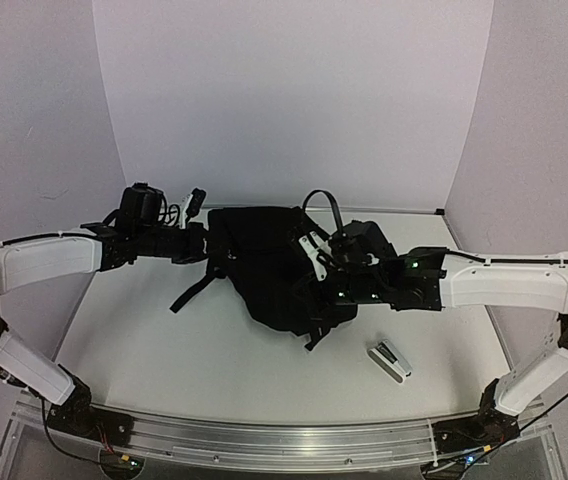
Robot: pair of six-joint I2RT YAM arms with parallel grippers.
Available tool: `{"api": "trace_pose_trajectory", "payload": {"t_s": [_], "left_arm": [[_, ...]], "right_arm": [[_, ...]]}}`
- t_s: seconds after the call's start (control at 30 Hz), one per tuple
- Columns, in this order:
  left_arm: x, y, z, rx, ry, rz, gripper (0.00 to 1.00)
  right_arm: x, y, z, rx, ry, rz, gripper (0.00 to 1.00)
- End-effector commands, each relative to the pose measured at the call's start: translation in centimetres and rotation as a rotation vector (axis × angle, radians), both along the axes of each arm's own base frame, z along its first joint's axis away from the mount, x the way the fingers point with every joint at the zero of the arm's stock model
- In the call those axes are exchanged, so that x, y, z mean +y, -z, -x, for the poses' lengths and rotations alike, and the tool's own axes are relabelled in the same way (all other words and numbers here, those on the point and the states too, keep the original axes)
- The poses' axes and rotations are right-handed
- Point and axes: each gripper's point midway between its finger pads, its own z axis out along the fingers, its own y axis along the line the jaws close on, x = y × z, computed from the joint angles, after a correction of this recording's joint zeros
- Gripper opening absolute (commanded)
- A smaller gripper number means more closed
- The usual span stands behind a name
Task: Pack the student bag
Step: Zip the student bag at the center of the board.
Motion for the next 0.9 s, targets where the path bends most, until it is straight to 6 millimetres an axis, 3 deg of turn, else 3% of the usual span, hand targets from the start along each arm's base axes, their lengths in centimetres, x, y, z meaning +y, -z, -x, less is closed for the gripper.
{"api": "trace_pose_trajectory", "payload": {"t_s": [0.0, 0.13, 0.27, 0.3, 0.37, 0.4, 0.47, 0.5, 0.57, 0.7, 0.8, 0.87], "left_arm": [[3.0, -4.2, -5.0, -0.183, -0.151, 0.023, 0.0], [4.1, -3.4, -6.0, -0.172, -0.203, 0.004, 0.0], [4.1, -2.8, -5.9, -0.151, -0.187, 0.011, 0.0], [3.9, -2.8, -5.7, -0.144, -0.173, 0.017, 0.02], [3.5, -2.8, -5.2, -0.124, -0.143, 0.03, 0.17], [3.4, -3.1, -4.9, -0.118, -0.133, 0.039, 0.28], [3.5, -3.7, -4.5, -0.104, -0.138, 0.051, 0.54], [3.7, -3.8, -4.4, -0.092, -0.15, 0.054, 0.66], [4.5, -3.9, -4.6, -0.065, -0.206, 0.039, 0.81], [5.6, -2.9, -6.1, 0.028, -0.276, -0.036, 0.92], [6.2, -1.8, -8.0, 0.062, -0.297, -0.076, 0.96], [6.8, -1.1, -9.2, 0.077, -0.313, -0.091, 0.98]], "right_arm": [[-2.3, 1.0, 1.2, 0.044, 0.023, 0.068, 0.0], [-2.4, 0.8, 1.4, 0.048, 0.026, 0.059, 0.0], [-2.4, 0.5, 1.6, 0.053, 0.028, 0.046, 0.0], [-2.5, 0.5, 1.6, 0.053, 0.031, 0.043, 0.0], [-2.4, 0.1, 1.6, 0.06, 0.036, 0.029, 0.03], [-2.1, -0.4, 1.8, 0.074, 0.029, 0.005, 0.12], [-2.2, -1.9, 1.4, 0.069, 0.075, -0.039, 0.45], [-2.6, -2.8, 0.8, 0.049, 0.118, -0.053, 0.56], [-3.4, -4.6, -0.5, 0.024, 0.213, -0.09, 0.67], [-4.9, -5.4, -3.6, 0.066, 0.359, -0.139, 0.79], [-6.8, -4.1, -6.4, 0.134, 0.478, -0.157, 0.84], [-9.2, -2.6, -8.2, 0.189, 0.567, -0.169, 0.87]]}}
